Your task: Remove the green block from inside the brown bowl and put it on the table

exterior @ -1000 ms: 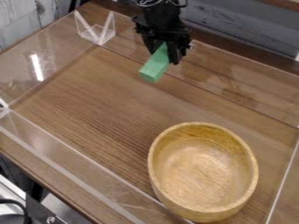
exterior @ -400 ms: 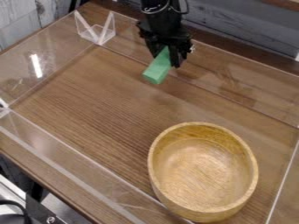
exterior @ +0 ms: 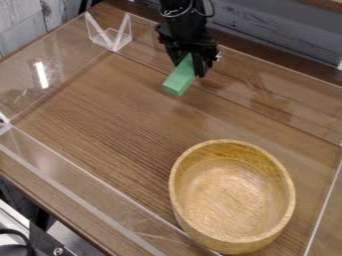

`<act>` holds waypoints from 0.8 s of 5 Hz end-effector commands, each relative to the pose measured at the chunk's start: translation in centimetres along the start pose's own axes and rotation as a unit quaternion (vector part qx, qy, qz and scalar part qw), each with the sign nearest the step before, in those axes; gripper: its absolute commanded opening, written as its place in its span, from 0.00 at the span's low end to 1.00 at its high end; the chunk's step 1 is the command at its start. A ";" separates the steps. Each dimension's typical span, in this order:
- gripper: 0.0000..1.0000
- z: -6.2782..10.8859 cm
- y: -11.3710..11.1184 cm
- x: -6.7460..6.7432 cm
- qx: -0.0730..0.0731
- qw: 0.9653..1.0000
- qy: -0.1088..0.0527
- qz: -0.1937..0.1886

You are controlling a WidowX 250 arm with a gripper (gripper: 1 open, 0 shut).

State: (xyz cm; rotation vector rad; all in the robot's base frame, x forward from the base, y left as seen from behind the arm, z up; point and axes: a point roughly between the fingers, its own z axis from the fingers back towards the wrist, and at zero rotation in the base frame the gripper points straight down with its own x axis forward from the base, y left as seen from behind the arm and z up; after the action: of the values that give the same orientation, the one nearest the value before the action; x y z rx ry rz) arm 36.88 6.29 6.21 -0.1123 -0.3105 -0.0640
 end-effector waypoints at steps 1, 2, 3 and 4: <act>0.00 1.4 0.7 1.2 0.009 0.999 -0.030 0.003; 0.00 1.2 0.9 0.8 0.009 0.999 -0.030 0.004; 0.00 1.1 1.1 0.6 0.009 0.999 -0.031 0.005; 0.00 0.8 1.3 0.5 0.009 0.999 -0.031 0.006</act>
State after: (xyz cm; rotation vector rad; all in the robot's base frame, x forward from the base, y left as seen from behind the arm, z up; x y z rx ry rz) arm 36.69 7.10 5.43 -0.1133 -0.3244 -0.0484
